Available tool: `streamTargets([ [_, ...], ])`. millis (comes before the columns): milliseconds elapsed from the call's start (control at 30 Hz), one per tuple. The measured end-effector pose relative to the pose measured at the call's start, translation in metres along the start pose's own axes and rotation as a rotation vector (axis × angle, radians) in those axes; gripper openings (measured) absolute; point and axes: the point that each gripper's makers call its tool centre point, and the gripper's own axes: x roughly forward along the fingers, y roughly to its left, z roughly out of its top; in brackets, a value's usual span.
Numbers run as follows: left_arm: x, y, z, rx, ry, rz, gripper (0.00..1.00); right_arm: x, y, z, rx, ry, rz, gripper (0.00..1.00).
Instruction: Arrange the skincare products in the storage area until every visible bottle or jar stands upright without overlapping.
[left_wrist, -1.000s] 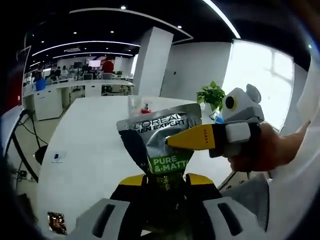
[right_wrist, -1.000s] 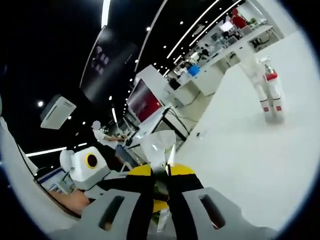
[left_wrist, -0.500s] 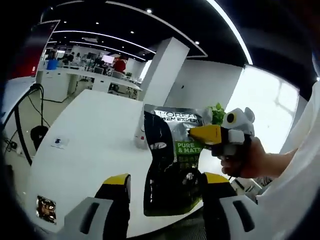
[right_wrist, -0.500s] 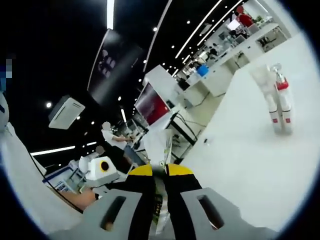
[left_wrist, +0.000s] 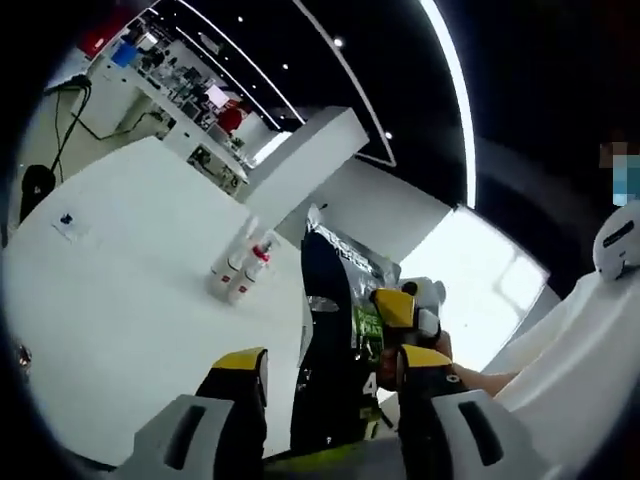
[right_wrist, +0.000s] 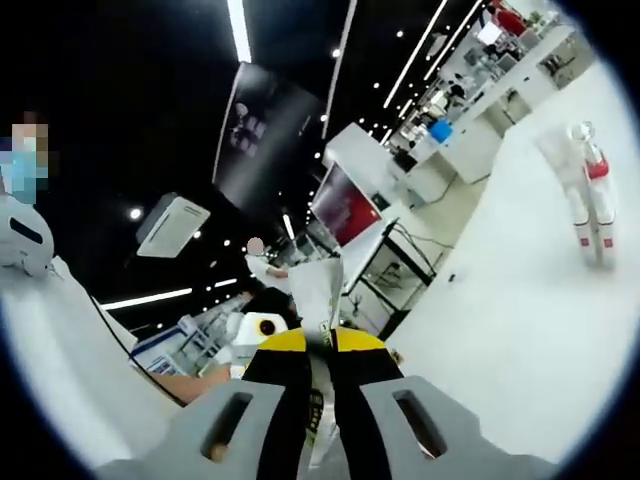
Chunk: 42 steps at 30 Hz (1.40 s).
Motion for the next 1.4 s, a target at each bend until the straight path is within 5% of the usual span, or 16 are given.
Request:
streamTargets([
  [100, 0.000, -0.008, -0.004, -0.039, 0.001, -0.047, 0.29, 0.002, 0.004, -0.006, 0.004, 0.023, 0.020, 0.05],
  [400, -0.011, -0.019, 0.007, -0.148, -0.051, -0.145, 0.03, -0.003, 0.001, -0.011, 0.121, 0.014, 0.038, 0.04],
  [767, -0.014, -0.015, 0.012, -0.141, -0.088, -0.134, 0.01, 0.004, -0.001, -0.021, 0.148, -0.007, 0.032, 0.18],
  [1000, -0.017, -0.014, 0.024, -0.201, -0.169, -0.156, 0.01, 0.007, 0.000, -0.041, 0.130, 0.068, 0.029, 0.12],
  [1400, -0.016, -0.015, 0.026, -0.226, -0.171, -0.161, 0.01, -0.001, 0.010, -0.031, 0.217, -0.001, 0.105, 0.01],
])
